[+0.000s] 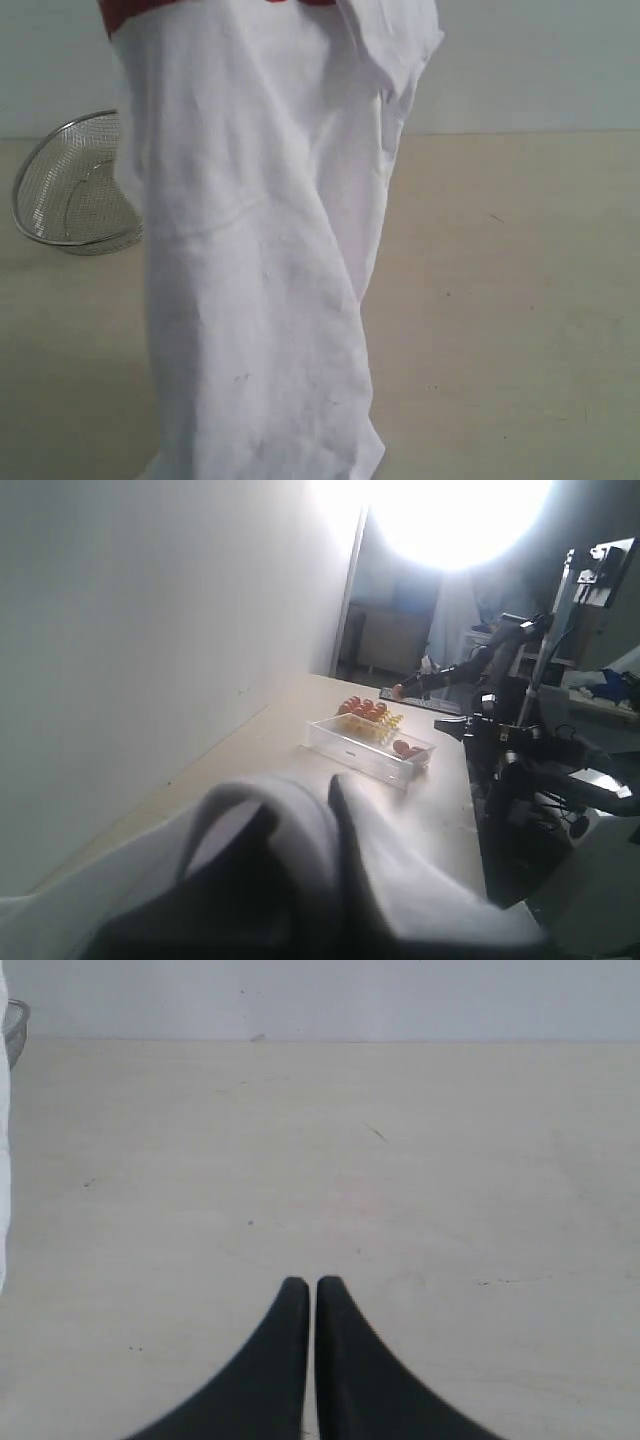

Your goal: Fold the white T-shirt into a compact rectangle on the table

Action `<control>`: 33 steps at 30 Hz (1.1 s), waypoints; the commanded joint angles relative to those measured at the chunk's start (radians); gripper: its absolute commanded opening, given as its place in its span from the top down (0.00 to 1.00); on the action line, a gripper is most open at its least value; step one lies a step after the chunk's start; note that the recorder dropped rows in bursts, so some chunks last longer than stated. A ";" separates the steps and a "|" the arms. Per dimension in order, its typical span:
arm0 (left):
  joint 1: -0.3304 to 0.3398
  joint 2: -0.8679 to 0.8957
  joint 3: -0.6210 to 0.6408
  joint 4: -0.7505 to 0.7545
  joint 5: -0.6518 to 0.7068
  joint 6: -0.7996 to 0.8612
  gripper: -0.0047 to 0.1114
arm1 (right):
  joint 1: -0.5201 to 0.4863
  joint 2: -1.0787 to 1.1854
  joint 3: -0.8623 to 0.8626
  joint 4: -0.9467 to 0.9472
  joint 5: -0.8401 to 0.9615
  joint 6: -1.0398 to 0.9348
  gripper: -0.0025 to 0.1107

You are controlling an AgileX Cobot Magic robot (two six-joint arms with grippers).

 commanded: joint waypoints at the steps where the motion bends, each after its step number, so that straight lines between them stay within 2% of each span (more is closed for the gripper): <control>1: -0.041 0.034 -0.001 -0.005 -0.065 0.059 0.92 | 0.003 -0.002 -0.001 -0.003 -0.005 -0.001 0.98; 7: -0.048 0.121 -0.001 0.041 -0.234 0.089 0.92 | 0.003 -0.002 -0.001 -0.003 -0.005 -0.001 0.98; 16: -0.048 0.342 -0.104 0.002 -0.343 0.167 0.92 | 0.003 -0.002 -0.001 -0.003 -0.005 -0.001 0.98; 25: -0.048 0.571 -0.213 0.016 -0.366 0.167 0.92 | 0.003 -0.002 -0.001 -0.003 -0.005 -0.001 0.98; 33: -0.048 0.682 -0.223 0.018 -0.350 0.175 0.92 | 0.003 -0.002 -0.001 -0.003 -0.005 -0.001 0.98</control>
